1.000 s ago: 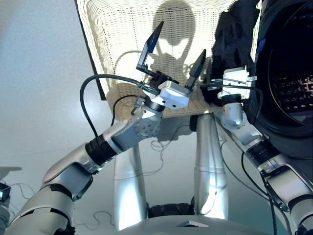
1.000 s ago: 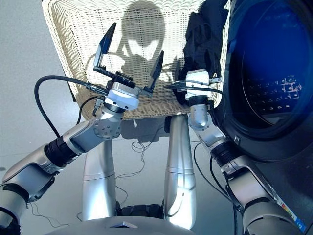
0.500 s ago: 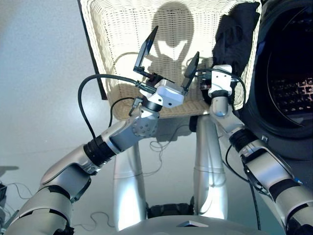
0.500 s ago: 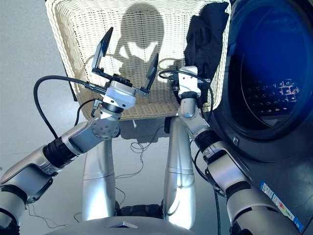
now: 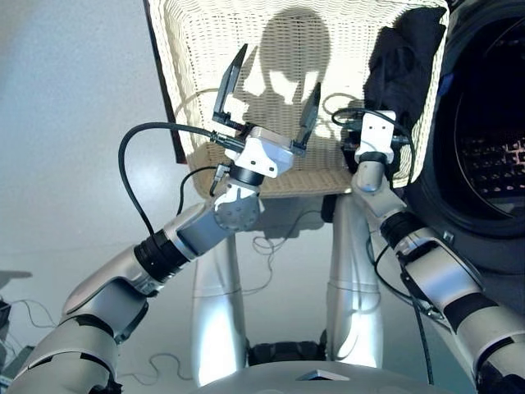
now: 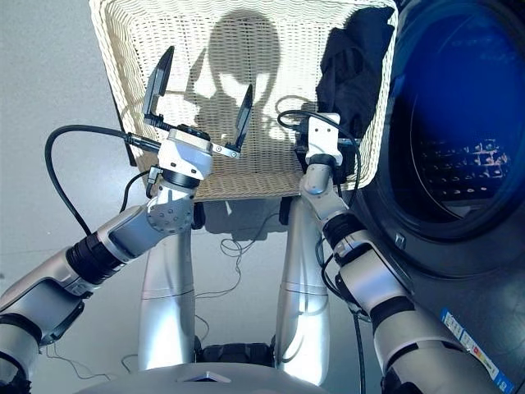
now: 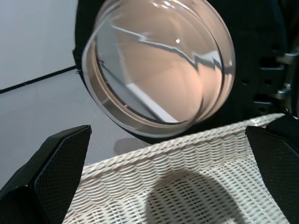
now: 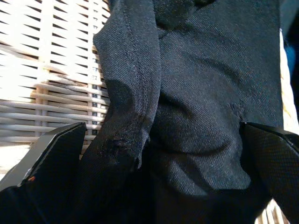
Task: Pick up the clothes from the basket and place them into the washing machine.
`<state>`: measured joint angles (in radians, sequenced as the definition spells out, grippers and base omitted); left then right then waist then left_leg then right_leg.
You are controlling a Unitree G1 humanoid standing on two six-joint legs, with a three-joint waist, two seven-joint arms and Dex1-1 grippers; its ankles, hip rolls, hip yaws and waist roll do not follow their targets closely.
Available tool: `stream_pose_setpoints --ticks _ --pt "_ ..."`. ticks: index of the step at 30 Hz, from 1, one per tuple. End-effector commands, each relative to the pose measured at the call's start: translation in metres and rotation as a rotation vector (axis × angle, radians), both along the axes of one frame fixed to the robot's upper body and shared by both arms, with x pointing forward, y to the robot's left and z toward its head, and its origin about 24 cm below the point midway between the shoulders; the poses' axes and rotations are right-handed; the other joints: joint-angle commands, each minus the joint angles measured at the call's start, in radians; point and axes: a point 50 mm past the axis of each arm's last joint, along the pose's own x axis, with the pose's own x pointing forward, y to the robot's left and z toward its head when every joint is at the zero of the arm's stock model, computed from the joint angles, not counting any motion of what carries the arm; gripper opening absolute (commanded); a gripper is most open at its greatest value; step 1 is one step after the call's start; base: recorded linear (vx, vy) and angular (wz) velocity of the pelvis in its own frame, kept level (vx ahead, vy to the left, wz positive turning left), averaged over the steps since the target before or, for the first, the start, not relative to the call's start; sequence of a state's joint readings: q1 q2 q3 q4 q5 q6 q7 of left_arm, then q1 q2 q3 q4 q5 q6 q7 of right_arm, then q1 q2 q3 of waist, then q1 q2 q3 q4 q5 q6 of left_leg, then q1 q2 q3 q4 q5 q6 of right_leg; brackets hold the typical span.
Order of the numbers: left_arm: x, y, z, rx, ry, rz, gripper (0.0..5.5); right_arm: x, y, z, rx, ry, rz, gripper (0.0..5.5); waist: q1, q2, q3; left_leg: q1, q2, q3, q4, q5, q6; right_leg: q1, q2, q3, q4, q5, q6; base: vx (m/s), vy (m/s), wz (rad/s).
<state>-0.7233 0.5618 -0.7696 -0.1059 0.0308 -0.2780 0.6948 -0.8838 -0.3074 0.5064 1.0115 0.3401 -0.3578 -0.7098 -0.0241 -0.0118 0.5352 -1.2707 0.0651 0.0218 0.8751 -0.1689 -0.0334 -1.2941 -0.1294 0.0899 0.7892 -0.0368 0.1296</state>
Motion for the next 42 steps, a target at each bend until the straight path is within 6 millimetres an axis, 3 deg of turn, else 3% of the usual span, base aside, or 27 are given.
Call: stream_pose_setpoints --ticks 1,12,18,21,22,23,24,34,42 --pt "-0.032 -0.009 0.025 -0.132 -0.110 -0.180 5.50 0.007 -0.047 0.023 0.077 -0.015 -0.174 5.50 0.010 0.079 -0.015 0.020 -0.018 0.016 -0.112 0.073 -0.004 0.005 0.045 -0.028 0.028 -0.047 -0.050 0.000 0.000 0.000" --pt "-0.030 -0.008 0.023 -0.137 -0.059 -0.207 5.50 0.011 -0.064 0.027 0.187 0.018 -0.186 5.50 0.022 0.096 -0.015 0.004 -0.020 0.019 -0.090 0.072 -0.005 -0.016 0.043 -0.030 0.055 -0.049 -0.047 0.000 0.000 0.000" --pt "-0.032 -0.009 0.027 -0.134 -0.072 -0.210 5.50 0.009 -0.075 0.027 0.182 0.034 -0.291 5.50 0.021 0.101 -0.015 0.006 -0.020 0.019 -0.095 0.072 -0.005 -0.013 0.041 -0.032 0.045 -0.046 -0.049 0.000 0.000 0.000" --pt "-0.034 -0.010 0.029 -0.142 -0.081 -0.214 5.50 0.009 -0.078 0.027 0.178 0.043 -0.332 4.12 0.021 0.101 -0.015 0.007 -0.021 0.019 -0.100 0.071 -0.004 -0.008 0.042 -0.031 0.038 -0.044 -0.049 0.000 0.000 0.000" --pt "-0.034 -0.010 0.030 -0.143 -0.083 -0.214 5.50 0.008 -0.079 0.027 0.177 0.045 -0.338 2.72 0.020 0.101 -0.015 0.008 -0.021 0.018 -0.101 0.071 -0.004 -0.007 0.041 -0.031 0.036 -0.044 -0.050 0.000 0.000 0.000" --pt "-0.033 -0.010 0.030 -0.143 -0.084 -0.212 5.50 0.008 -0.079 0.027 0.175 0.048 -0.340 2.33 0.020 0.101 -0.015 0.009 -0.021 0.018 -0.104 0.071 -0.003 -0.006 0.041 -0.031 0.035 -0.044 -0.050 0.000 0.000 0.000" --pt "-0.033 -0.010 0.030 -0.143 -0.084 -0.212 5.50 0.008 -0.079 0.027 0.175 0.048 -0.340 0.00 0.020 0.101 -0.015 0.010 -0.021 0.018 -0.104 0.071 -0.003 -0.006 0.041 -0.031 0.035 -0.044 -0.050 0.000 0.000 0.000" --pt "-0.029 -0.007 0.035 -0.179 -0.078 -0.203 5.50 0.008 -0.068 0.026 0.237 -0.006 -0.288 0.00 0.010 0.089 -0.015 0.019 -0.017 0.022 -0.121 0.076 -0.002 0.000 0.043 -0.026 0.017 -0.038 -0.050 0.000 0.000 0.000" --pt "-0.018 0.001 0.035 -0.178 -0.084 -0.126 5.50 -0.014 -0.034 0.020 0.270 -0.169 -0.045 0.00 -0.022 0.061 -0.015 0.028 -0.016 0.026 -0.135 0.082 -0.002 0.006 0.049 -0.019 0.004 -0.036 -0.050 0.000 0.000 0.000"
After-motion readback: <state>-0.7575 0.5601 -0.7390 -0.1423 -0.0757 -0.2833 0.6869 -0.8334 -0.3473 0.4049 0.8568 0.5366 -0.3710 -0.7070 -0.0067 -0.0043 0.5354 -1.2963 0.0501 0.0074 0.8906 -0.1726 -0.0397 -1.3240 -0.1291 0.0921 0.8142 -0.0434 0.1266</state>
